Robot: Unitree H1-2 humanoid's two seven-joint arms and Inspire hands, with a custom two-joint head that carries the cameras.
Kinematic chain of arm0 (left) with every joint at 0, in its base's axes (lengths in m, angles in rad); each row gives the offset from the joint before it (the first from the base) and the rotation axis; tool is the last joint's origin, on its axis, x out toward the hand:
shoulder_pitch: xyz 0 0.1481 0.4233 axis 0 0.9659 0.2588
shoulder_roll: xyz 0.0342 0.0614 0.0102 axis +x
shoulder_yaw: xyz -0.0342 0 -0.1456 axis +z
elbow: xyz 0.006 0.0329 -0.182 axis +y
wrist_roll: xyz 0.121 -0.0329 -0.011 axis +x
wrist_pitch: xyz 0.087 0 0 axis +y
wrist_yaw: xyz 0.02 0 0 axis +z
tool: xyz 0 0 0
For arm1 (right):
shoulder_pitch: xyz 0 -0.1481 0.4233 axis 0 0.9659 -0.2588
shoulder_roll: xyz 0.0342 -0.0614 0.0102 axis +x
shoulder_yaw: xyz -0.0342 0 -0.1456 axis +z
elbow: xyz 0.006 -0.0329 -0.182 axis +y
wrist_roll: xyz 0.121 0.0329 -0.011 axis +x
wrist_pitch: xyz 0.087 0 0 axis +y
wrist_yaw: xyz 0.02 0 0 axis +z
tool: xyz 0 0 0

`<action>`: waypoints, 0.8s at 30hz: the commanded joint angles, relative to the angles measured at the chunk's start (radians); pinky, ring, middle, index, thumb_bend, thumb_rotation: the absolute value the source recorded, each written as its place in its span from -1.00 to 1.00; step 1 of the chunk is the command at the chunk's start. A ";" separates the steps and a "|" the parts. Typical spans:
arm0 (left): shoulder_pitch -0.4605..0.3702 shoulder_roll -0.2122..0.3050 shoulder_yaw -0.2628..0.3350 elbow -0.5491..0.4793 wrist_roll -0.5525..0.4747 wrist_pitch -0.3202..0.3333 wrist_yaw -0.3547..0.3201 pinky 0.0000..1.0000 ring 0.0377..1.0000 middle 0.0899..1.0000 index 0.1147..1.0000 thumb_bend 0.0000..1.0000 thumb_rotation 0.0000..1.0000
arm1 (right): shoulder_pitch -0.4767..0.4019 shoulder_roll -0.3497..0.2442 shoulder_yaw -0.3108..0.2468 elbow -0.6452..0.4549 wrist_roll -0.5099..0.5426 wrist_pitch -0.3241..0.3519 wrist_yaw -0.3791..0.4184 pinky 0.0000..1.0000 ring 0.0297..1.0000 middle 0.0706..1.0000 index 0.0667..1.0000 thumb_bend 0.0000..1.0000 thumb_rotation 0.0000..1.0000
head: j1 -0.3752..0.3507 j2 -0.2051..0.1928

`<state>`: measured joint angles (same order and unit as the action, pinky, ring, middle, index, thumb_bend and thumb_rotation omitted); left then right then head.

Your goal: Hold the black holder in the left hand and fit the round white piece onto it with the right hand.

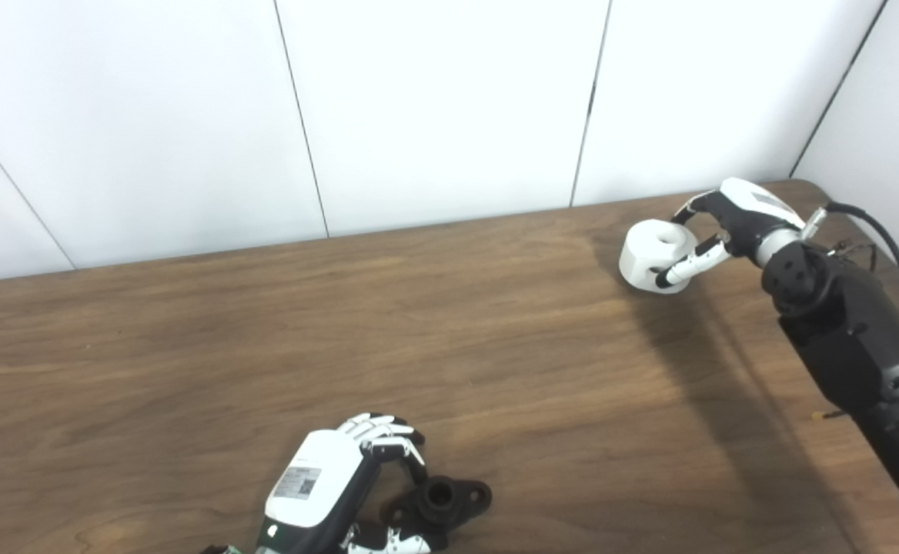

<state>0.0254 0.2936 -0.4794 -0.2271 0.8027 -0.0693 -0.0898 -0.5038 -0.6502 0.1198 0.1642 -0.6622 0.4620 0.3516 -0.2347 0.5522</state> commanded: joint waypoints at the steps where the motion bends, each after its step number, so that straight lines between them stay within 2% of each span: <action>1: 0.048 0.019 -0.016 0.049 0.028 0.047 -0.081 0.68 0.62 0.44 -0.16 0.04 -0.90 | -0.047 -0.036 -0.008 -0.029 -0.005 -0.017 -0.026 0.63 0.95 0.73 0.18 0.60 -0.56 | 0.001 0.001; 8: 0.051 0.020 -0.014 0.046 0.024 0.051 -0.086 0.70 0.64 0.45 -0.16 0.04 -0.90 | -0.049 -0.039 -0.002 -0.034 -0.009 -0.012 -0.021 0.64 0.94 0.73 0.12 0.58 -0.61 | 0.001 0.008; 9: 0.051 0.020 -0.013 0.048 0.021 0.048 -0.084 0.70 0.63 0.45 -0.16 0.04 -0.90 | -0.048 -0.040 -0.003 -0.034 -0.007 -0.018 -0.023 0.66 0.95 0.73 0.00 0.27 -0.67 | 0.001 0.009; 10: 0.052 0.020 -0.013 0.048 0.020 0.048 -0.083 0.70 0.63 0.45 -0.16 0.04 -0.90 | -0.046 -0.041 -0.004 -0.035 -0.005 -0.025 -0.027 0.67 0.94 0.73 -0.05 0.16 -0.69 | 0.001 0.009; 12: 0.052 0.020 -0.013 0.047 0.021 0.051 -0.086 0.70 0.64 0.45 -0.16 0.04 -0.90 | -0.043 -0.042 -0.007 -0.036 -0.001 -0.036 -0.034 0.68 0.92 0.70 -0.08 0.08 -0.71 | 0.001 0.011; 24: 0.045 0.018 -0.014 0.054 0.024 0.050 -0.086 0.70 0.63 0.45 -0.16 0.04 -0.90 | -0.041 -0.045 -0.008 -0.053 -0.010 -0.047 -0.044 0.67 0.89 0.66 -0.10 0.04 -0.73 | 0.000 0.014</action>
<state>0.0278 0.2929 -0.4782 -0.2271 0.8029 -0.0692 -0.0899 -0.5029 -0.6520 0.1260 0.1477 -0.6625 0.4322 0.3364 -0.2362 0.5660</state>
